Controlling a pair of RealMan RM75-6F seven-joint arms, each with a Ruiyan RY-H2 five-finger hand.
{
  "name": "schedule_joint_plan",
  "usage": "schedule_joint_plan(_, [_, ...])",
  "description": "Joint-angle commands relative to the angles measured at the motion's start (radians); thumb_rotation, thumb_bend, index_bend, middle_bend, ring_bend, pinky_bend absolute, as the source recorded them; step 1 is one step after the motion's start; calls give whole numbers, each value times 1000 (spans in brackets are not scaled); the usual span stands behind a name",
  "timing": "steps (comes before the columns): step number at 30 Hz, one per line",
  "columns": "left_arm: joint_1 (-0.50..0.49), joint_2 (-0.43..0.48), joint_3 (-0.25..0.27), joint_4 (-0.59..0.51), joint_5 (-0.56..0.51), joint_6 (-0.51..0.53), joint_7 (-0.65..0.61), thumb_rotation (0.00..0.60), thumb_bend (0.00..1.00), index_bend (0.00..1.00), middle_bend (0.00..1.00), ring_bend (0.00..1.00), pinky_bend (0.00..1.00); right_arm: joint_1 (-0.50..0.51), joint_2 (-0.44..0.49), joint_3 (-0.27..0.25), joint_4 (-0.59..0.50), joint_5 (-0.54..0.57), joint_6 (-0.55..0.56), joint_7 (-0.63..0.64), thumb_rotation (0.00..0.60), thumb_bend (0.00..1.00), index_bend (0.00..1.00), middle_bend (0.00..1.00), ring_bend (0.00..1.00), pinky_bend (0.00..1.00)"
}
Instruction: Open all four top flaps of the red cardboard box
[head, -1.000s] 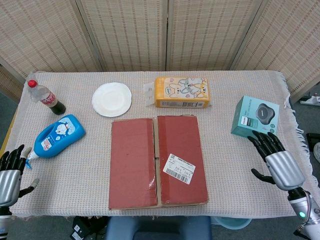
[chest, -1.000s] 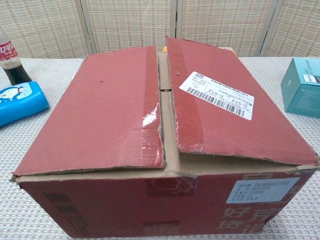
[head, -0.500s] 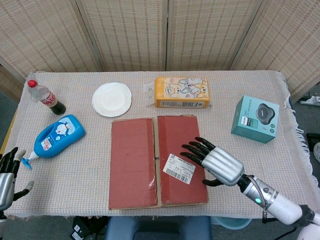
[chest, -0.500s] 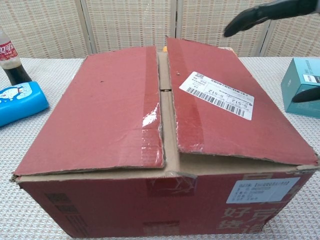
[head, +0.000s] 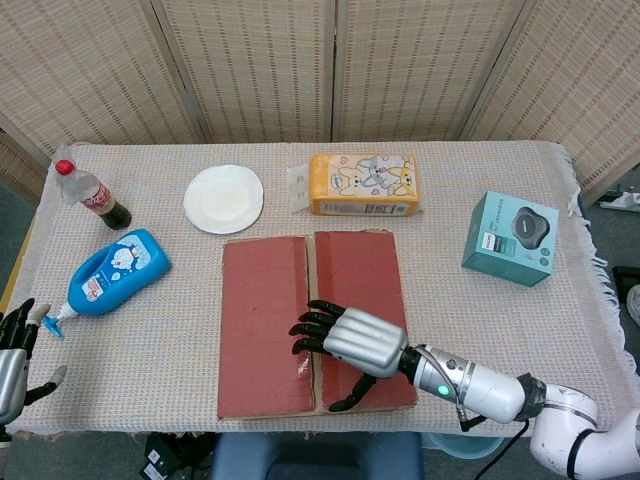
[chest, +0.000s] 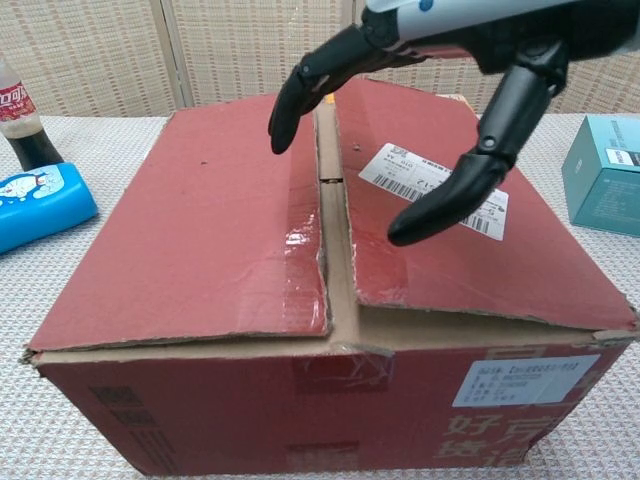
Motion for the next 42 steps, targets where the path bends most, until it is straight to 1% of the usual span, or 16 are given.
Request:
schedule_joint_plan(1, [-1, 0, 0, -2, -2, -4, 1, 600, 290, 116, 55, 100, 0, 32, -18, 10, 0, 36, -38, -33, 359, 116, 261, 206, 110, 0])
schedule_joint_plan(5, [0, 2, 0, -2, -3, -3, -2, 600, 289, 117, 55, 100, 0, 70, -34, 12, -2, 88, -84, -91, 358, 115, 286, 235, 117, 0])
schedule_joint_plan(10, [5, 5, 1, 0, -8, -3, -7, 600, 289, 118, 55, 100, 0, 82, -36, -1, -6, 139, -96, -170, 357, 115, 352, 302, 146, 0])
schedule_joint_plan(17, [4, 6, -2, 0, -6, -4, -10, 600, 289, 119, 55, 100, 0, 76, -34, -20, -22, 197, -67, -265, 356, 116, 437, 414, 222, 0])
schedule_joint_plan(22, [1, 8, -9, 2, -13, -6, -12, 600, 288, 121, 55, 100, 0, 52, -16, -28, -45, 199, -20, -280, 357, 116, 472, 466, 276, 0])
schedule_joint_plan(29, [-6, 16, -16, -2, -13, -9, -10, 600, 288, 128, 55, 100, 0, 9, 32, -35, -76, 150, 45, -244, 354, 116, 495, 498, 331, 0])
schedule_joint_plan(37, [-26, 38, -34, -17, -5, -15, -8, 600, 288, 135, 57, 102, 0, -103, 164, -60, -111, 14, 202, -135, 356, 115, 504, 501, 350, 0])
schedule_joint_plan(42, [-53, 57, -46, -25, 16, -32, -17, 600, 288, 146, 68, 117, 0, -182, 247, -88, -125, -73, 308, -68, 354, 116, 525, 509, 348, 0])
